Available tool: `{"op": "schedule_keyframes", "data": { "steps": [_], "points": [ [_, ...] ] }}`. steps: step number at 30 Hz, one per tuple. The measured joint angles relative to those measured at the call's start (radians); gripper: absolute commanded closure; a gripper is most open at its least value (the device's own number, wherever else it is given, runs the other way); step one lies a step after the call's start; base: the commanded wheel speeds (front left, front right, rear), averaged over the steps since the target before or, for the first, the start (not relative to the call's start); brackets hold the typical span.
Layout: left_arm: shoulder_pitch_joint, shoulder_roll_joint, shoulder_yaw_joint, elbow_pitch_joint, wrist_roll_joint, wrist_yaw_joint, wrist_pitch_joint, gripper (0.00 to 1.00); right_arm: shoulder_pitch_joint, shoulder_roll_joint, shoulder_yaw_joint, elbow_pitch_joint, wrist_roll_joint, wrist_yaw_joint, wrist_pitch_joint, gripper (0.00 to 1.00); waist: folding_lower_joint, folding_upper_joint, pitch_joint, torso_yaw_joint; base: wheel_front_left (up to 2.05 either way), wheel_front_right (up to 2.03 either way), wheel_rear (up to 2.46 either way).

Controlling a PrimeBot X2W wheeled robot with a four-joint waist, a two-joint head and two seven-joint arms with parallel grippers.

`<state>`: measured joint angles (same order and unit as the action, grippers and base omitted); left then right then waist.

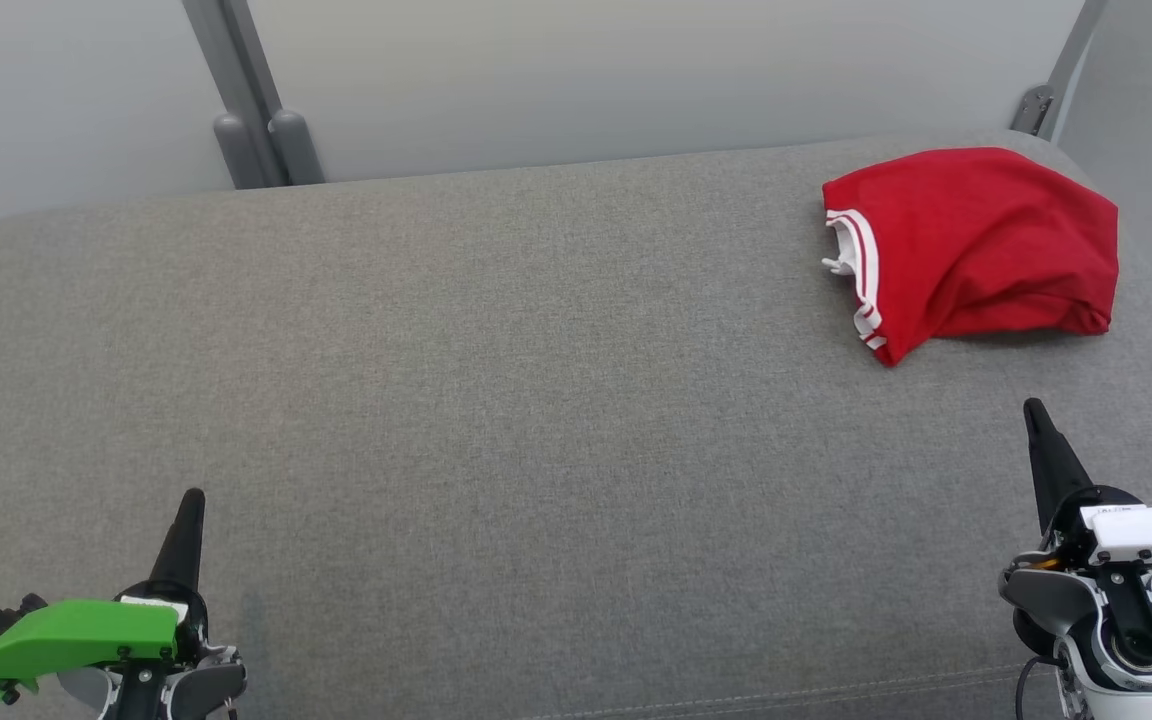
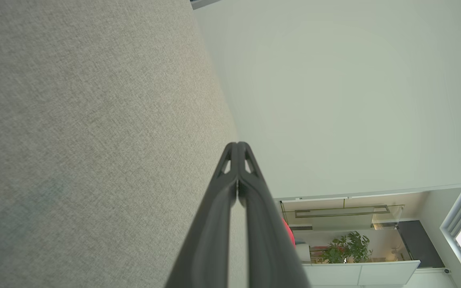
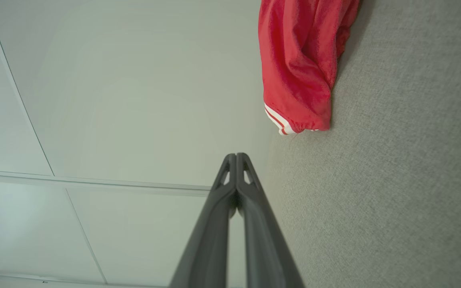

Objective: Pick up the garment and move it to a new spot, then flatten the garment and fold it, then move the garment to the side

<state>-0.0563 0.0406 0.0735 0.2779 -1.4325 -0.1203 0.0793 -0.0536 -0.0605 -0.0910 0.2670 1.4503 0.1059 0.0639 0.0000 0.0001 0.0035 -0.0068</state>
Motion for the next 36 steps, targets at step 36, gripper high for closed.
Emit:
{"op": "schedule_keyframes", "data": {
  "steps": [36],
  "points": [
    [-0.005, -0.003, 0.018, 0.002, -0.166, -0.002, 0.043, 1.00, -0.004, 0.021, -0.043, 0.009, 0.151, 0.013, 0.043, 1.00, 0.0000, 0.0000, -0.001, 0.007, 0.00, 0.00, 0.00]
  ]
}}
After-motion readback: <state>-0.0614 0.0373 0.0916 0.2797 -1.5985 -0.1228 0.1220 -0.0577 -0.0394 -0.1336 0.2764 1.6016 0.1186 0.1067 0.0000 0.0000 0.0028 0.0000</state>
